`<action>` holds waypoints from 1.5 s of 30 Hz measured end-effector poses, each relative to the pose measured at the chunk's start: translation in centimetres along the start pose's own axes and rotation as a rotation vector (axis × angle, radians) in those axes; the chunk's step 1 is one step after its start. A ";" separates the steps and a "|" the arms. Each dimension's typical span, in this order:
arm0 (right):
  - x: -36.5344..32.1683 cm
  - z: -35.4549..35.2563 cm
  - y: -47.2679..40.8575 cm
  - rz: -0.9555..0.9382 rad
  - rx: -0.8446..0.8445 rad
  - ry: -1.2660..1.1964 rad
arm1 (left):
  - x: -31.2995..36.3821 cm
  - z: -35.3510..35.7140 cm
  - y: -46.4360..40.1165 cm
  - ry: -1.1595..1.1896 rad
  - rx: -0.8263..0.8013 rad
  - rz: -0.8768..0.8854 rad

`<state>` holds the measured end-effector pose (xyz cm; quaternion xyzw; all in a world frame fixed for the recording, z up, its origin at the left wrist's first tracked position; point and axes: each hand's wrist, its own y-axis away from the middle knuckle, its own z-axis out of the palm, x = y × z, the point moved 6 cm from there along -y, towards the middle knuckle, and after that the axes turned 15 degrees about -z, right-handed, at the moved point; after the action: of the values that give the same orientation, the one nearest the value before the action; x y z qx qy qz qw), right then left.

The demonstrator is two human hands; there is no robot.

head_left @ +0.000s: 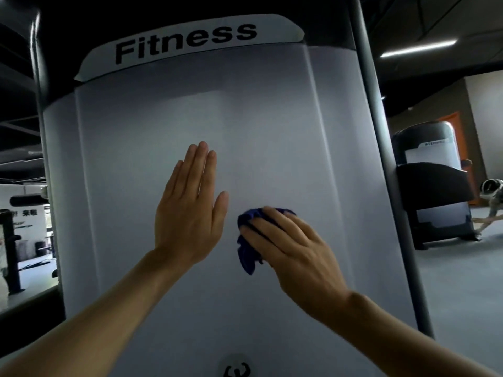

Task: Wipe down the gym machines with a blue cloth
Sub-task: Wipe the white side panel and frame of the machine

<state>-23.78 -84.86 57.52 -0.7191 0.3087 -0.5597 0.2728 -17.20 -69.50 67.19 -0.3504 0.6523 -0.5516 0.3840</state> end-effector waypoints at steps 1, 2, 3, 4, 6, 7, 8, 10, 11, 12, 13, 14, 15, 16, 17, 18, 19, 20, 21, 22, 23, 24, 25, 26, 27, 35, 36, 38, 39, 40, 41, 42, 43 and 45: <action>1.2 -0.3 -1.1 -0.007 0.007 -0.010 | 0.0 0.0 0.0 -0.005 -0.003 -0.001; 2.8 -0.9 -2.6 0.019 0.038 -0.014 | 0.0 0.0 0.0 -0.010 -0.007 -0.003; 4.9 -1.6 -4.4 0.073 0.082 -0.012 | -0.1 0.1 0.0 -0.011 -0.011 -0.006; 7.2 -2.4 -6.1 0.144 0.119 -0.008 | -0.1 0.1 0.0 -0.009 -0.011 -0.011; 10.8 -3.7 -8.9 0.258 0.160 0.000 | 0.0 0.0 0.0 -0.003 -0.002 -0.012; 11.7 -4.0 -9.8 0.286 0.178 0.007 | 0.0 0.0 0.0 0.000 0.005 -0.011; 11.9 -4.2 -10.1 0.304 0.198 0.014 | 0.0 -0.1 0.0 0.003 0.009 -0.011; 10.6 -3.8 -8.7 0.324 0.242 0.014 | 0.1 -0.1 0.0 0.004 0.007 -0.014; 9.0 -3.3 -7.1 0.313 0.259 0.006 | 0.0 -0.1 0.0 0.002 0.008 -0.015; 7.0 -2.7 -5.0 0.282 0.270 -0.012 | 0.0 -0.1 0.0 0.001 0.009 -0.015; 4.7 -1.9 -2.4 0.235 0.265 -0.032 | 0.0 -0.1 0.0 0.002 0.009 -0.013; 2.3 -1.1 0.1 0.175 0.238 -0.039 | 0.0 -0.1 0.0 0.004 0.006 -0.011; 0.3 -0.5 2.4 0.112 0.186 -0.036 | 0.0 -0.1 -0.1 0.008 0.002 -0.010; -1.1 0.0 4.1 0.049 0.123 -0.028 | 0.0 -0.1 0.0 0.015 -0.003 -0.008; -1.4 0.1 4.9 -0.007 0.072 -0.026 | 0.0 -0.1 0.0 0.020 -0.004 -0.006; -0.8 -0.1 4.8 -0.047 0.050 -0.035 | 0.0 -0.1 0.0 0.018 0.000 -0.003; 0.5 -0.5 3.8 -0.061 0.054 -0.059 | 0.1 -0.1 0.0 0.009 0.004 -0.001; 2.3 -1.0 2.1 -0.043 0.085 -0.082 | 0.1 0.0 0.0 -0.003 0.005 0.002; 4.7 -1.8 0.1 0.005 0.137 -0.082 | 0.0 0.1 0.1 -0.013 0.004 0.003; 7.3 -2.7 -2.1 0.076 0.192 -0.058 | 0.0 0.1 0.1 -0.018 0.002 0.003; 9.9 -3.7 -4.3 0.163 0.231 -0.037 | -0.1 0.2 0.0 -0.019 -0.001 0.002; 12.0 -4.6 -6.2 0.248 0.251 -0.025 | -0.1 0.2 0.0 -0.016 -0.006 0.003; 13.4 -5.2 -7.6 0.312 0.260 -0.016 | -0.1 0.2 0.0 -0.012 -0.007 0.004; 14.1 -5.4 -8.4 0.349 0.268 -0.006 | -0.1 0.2 0.0 -0.008 -0.005 0.004; 14.0 -5.4 -8.6 0.371 0.283 0.002 | -0.1 0.2 0.0 -0.007 -0.004 0.003; 1.7 -0.9 4.0 0.158 0.185 -0.034 | 0.0 0.0 0.1 0.008 -0.002 -0.002; 1.7 -1.0 4.2 0.119 0.162 -0.043 | 0.0 0.0 0.1 0.010 -0.001 -0.003; 3.9 -1.7 2.7 0.107 0.167 -0.070 | 0.1 -0.1 0.1 0.002 0.002 -0.002; 5.8 -2.2 1.4 0.157 0.211 -0.076 | 0.1 -0.1 0.1 -0.003 0.000 -0.002; 8.3 -2.8 -0.1 0.251 0.269 -0.081 | 0.0 0.0 0.1 -0.005 0.000 -0.004; 10.9 -3.5 -1.6 0.377 0.318 -0.097 | 0.0 0.0 0.1 -0.001 0.001 -0.005; 13.2 -4.0 -2.8 0.509 0.354 -0.133 | 0.1 0.0 0.1 0.006 0.004 -0.005; 14.9 -4.3 -3.8 0.609 0.389 -0.172 | 0.0 0.0 0.0 0.016 0.007 -0.004; 15.4 -4.2 -4.4 0.711 0.448 -0.203 | -0.2 -0.3 -0.2 0.036 0.010 0.003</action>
<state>-24.41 -93.65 71.53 -0.5424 0.3797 -0.4106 0.6269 -17.33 -69.24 67.46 -0.3376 0.6568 -0.5605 0.3748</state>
